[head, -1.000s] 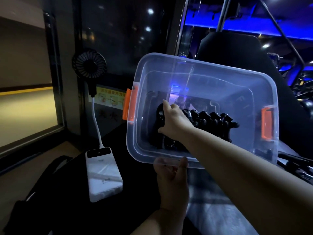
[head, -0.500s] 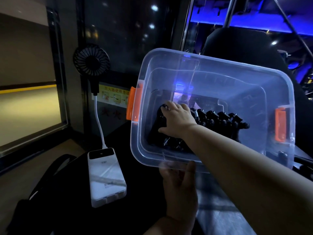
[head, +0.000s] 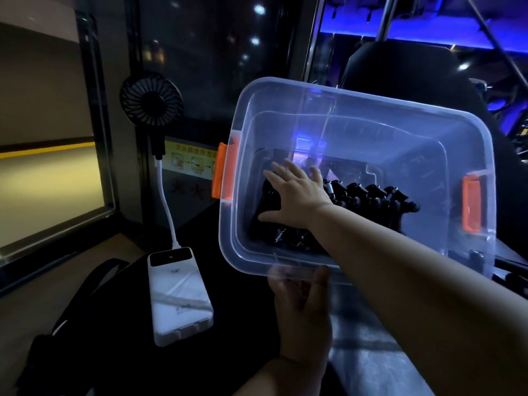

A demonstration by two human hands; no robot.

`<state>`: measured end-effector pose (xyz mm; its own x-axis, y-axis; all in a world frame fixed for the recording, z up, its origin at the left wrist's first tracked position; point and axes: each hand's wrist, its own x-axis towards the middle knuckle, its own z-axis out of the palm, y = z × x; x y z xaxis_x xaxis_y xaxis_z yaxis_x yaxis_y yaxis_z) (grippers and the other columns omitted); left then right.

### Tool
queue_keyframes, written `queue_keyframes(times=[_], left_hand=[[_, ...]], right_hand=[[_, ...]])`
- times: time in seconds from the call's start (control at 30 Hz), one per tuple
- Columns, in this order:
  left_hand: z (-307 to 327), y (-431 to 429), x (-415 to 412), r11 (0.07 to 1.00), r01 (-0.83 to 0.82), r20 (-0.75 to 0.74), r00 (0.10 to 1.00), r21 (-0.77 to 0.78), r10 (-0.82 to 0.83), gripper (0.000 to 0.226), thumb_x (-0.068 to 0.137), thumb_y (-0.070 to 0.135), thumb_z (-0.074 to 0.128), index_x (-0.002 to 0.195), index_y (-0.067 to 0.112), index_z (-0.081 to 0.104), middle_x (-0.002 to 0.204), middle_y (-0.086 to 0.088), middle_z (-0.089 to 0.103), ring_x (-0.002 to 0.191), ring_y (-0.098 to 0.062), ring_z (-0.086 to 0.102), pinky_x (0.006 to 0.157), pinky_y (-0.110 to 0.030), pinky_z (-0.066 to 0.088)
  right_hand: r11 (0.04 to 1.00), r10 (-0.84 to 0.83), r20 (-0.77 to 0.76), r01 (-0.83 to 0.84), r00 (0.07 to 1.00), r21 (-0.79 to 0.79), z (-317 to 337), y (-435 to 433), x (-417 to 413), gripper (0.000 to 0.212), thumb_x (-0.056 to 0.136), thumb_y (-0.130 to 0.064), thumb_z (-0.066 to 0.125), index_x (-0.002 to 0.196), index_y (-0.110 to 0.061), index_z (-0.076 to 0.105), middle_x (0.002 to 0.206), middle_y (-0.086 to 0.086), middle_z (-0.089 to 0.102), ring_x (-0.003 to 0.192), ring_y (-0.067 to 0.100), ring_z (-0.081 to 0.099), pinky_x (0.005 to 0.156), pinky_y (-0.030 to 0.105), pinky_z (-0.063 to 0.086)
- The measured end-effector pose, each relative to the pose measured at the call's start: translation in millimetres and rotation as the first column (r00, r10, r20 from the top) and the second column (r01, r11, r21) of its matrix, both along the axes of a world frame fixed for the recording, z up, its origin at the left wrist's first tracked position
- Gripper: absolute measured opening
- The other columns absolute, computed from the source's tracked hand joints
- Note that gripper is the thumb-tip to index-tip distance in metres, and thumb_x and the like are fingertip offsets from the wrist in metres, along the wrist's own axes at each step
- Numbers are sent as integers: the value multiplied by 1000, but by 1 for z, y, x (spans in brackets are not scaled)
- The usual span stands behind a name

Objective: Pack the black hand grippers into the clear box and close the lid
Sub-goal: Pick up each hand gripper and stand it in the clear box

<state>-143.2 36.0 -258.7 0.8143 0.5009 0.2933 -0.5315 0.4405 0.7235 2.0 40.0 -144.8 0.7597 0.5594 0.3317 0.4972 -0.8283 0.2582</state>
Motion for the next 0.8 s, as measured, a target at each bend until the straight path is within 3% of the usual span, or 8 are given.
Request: queue_keyframes(times=[0.07, 0.13, 0.23, 0.33, 0.53, 0.67, 0.8], left_hand=[[2, 1, -2, 1000, -4, -21, 1000, 0, 4, 34, 84, 5, 67, 105, 9, 41, 102, -16, 64, 94, -13, 65, 86, -26, 51], [2, 1, -4, 996, -61, -55, 996, 58, 64, 30, 84, 13, 69, 100, 16, 43, 94, -12, 65, 82, -5, 64, 79, -21, 48], [2, 3, -3, 989, -82, -88, 992, 125, 93, 32, 83, 22, 69, 96, 13, 41, 90, -18, 65, 73, -6, 63, 70, -14, 47], [6, 2, -2, 978, -132, -126, 980, 161, 153, 35, 80, 24, 71, 90, 19, 38, 80, -8, 59, 63, -1, 57, 66, -15, 47], [10, 1, -6, 985, -101, -104, 988, 143, 117, 30, 89, 7, 60, 87, 20, 34, 80, -8, 55, 76, -18, 60, 72, -19, 50], [13, -1, -9, 980, -118, -52, 990, 159, 128, 29, 90, 4, 57, 87, 19, 32, 78, -12, 57, 68, -1, 64, 69, -9, 48], [15, -3, -11, 972, -143, -23, 988, 184, 150, 31, 91, 1, 55, 86, 20, 31, 82, -22, 57, 65, 4, 65, 68, -6, 46]], right_hand=[[997, -14, -12, 15, 1000, 74, 4, -7, -3, 94, 78, -76, 48, 152, -31, 13, 161, -10, 5, 147, 13, -6, 116, 54, -1], [989, -58, -53, 65, 997, 136, 8, -18, -8, 88, 81, -75, 44, 151, -32, 16, 160, -11, 6, 147, 11, -5, 117, 52, 2], [967, -74, -65, 88, 995, 240, 5, -42, -21, 79, 83, -73, 42, 149, -33, 24, 160, -9, 13, 147, 11, -1, 118, 48, 6], [933, -92, -45, 102, 995, 345, -6, -69, -40, 72, 85, -69, 44, 146, -33, 31, 158, -7, 20, 147, 12, 2, 117, 47, 8], [836, -166, 48, 115, 985, 537, -25, -123, -85, 72, 81, -74, 36, 136, -29, 48, 143, -4, 44, 140, 18, 22, 108, 45, 25], [835, -218, 49, 161, 975, 526, -40, -159, -113, 81, 74, -75, 20, 133, -29, 50, 136, -4, 48, 133, 19, 28, 103, 42, 27], [864, -251, -20, 234, 968, 446, -58, -199, -131, 84, 76, -75, 18, 139, -25, 44, 140, -1, 46, 134, 21, 31, 109, 36, 21]])
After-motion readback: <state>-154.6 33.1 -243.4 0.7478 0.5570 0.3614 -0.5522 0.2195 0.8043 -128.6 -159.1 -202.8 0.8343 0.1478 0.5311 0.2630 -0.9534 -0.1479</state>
